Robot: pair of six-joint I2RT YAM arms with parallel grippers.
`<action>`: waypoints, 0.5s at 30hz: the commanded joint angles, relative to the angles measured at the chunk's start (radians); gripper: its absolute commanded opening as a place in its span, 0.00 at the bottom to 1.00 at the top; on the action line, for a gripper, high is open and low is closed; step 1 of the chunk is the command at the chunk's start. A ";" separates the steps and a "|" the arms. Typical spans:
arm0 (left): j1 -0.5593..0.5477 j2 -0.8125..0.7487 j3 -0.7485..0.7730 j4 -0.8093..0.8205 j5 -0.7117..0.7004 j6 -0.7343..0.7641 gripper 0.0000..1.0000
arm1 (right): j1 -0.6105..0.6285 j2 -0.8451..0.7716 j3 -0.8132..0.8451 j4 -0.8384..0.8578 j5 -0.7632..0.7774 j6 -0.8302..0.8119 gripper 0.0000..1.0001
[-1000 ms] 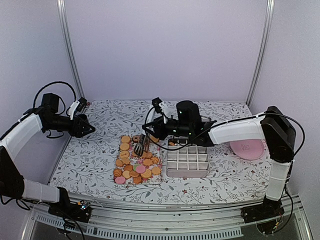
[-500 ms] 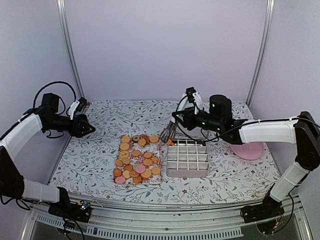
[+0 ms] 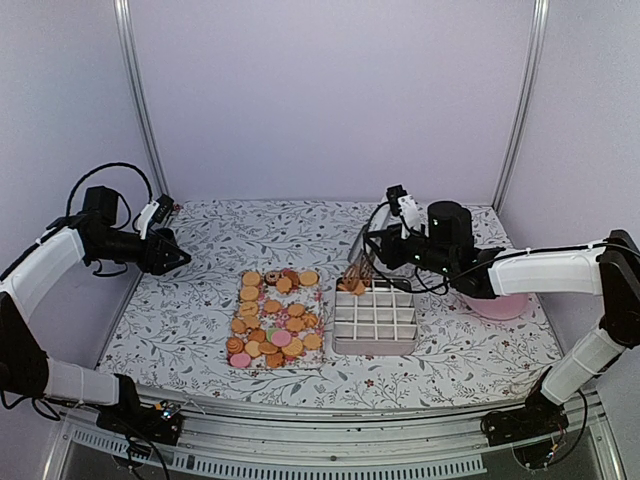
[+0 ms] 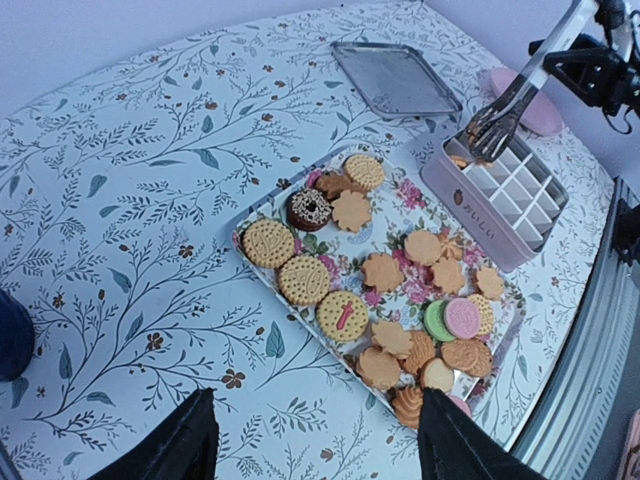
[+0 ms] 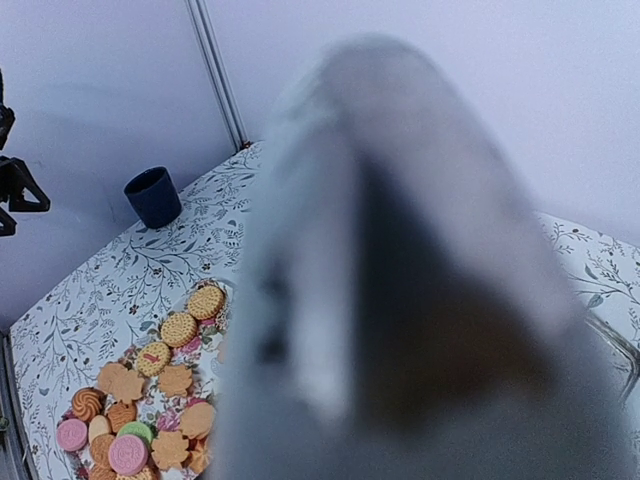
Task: Pack the cookies
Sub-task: Place the fake cookies in the empty pocket of the box.
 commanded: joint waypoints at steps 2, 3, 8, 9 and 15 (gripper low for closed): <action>0.008 0.007 0.009 0.020 0.019 0.002 0.69 | -0.009 -0.032 0.002 0.040 0.059 -0.007 0.00; 0.007 0.007 0.008 0.020 0.018 0.003 0.69 | -0.010 -0.033 0.004 0.041 0.066 -0.009 0.00; 0.008 0.002 0.004 0.021 0.010 0.002 0.69 | -0.011 -0.022 0.015 0.048 0.074 -0.012 0.00; 0.008 -0.001 0.000 0.021 0.011 0.003 0.69 | -0.011 -0.020 0.015 0.049 0.080 -0.010 0.00; 0.008 0.002 0.002 0.021 0.016 0.000 0.69 | -0.011 -0.020 0.009 0.048 0.106 -0.010 0.08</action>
